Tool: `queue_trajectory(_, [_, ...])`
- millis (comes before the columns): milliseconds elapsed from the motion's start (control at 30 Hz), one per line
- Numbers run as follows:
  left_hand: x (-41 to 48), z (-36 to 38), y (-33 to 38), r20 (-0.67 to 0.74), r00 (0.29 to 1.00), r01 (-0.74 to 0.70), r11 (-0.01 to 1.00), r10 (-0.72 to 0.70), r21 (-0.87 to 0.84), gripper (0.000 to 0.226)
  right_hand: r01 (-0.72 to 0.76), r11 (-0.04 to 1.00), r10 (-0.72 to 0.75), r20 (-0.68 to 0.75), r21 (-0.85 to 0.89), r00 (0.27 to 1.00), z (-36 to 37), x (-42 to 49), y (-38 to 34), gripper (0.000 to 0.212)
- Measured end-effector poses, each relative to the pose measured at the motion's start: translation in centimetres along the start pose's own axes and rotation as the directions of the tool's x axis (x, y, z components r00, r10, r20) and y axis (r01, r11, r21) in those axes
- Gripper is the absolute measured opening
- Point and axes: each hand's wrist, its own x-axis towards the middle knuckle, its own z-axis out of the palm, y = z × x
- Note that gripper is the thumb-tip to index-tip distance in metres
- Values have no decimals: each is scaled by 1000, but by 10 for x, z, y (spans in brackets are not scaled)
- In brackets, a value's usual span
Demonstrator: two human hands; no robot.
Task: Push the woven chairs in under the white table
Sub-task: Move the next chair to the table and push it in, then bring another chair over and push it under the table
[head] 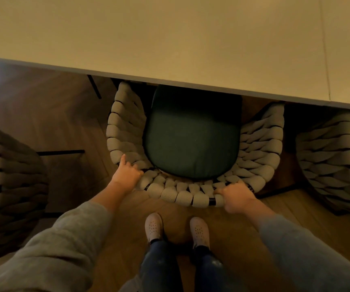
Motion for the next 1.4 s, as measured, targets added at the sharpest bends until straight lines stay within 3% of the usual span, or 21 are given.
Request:
queue_trajectory(333, [22, -17, -19, 0, 997, 78, 997, -78, -25, 52, 47, 999, -46, -50, 7, 998, -21, 25, 12, 41])
queue_trajectory(700, [22, -18, -18, -75, 991, 105, 990, -112, -93, 50, 12, 999, -14, 47, 38, 999, -18, 38, 19, 52])
queue_trajectory(733, [18, -15, -15, -106, 986, 109, 982, -126, -154, 53, 6, 1000, -8, 67, 28, 998, -18, 38, 20, 59])
queue_trajectory(800, [7, -5, -11, -181, 976, 61, 950, -121, -307, 59, -11, 999, 4, 154, 46, 988, -26, 35, 18, 91])
queue_trajectory(833, [-2, 2, -11, -224, 967, 24, 922, -119, -387, 63, -5, 998, -7, 186, 62, 982, -34, 36, 10, 106])
queue_trajectory(900, [-20, 19, -17, -305, 943, -47, 857, -130, -512, 67, 43, 995, -56, 157, 86, 986, -49, 40, -16, 113])
queue_trajectory(1000, [-53, 62, -44, -350, 889, -33, 719, -296, -694, 69, 172, 969, -160, -81, 175, 984, -75, 61, -84, 101])
queue_trajectory(1067, [-78, 100, -70, -270, 838, 84, 601, -475, -795, 70, 290, 935, -242, -228, 204, 943, -98, 80, -141, 90])
queue_trajectory(1167, [-124, 161, -114, -57, 697, 275, 340, -715, -899, 71, 465, 881, -397, -395, 91, 829, -132, 112, -236, 79])
queue_trajectory(1333, [-177, 251, -183, 324, 570, 509, 14, -755, -861, 84, 576, 811, -569, -379, -107, 730, -174, 181, -376, 81])
queue_trajectory(1400, [-180, 271, -200, 417, 572, 540, -59, -706, -840, 93, 597, 782, -619, -326, -179, 715, -190, 204, -412, 84])
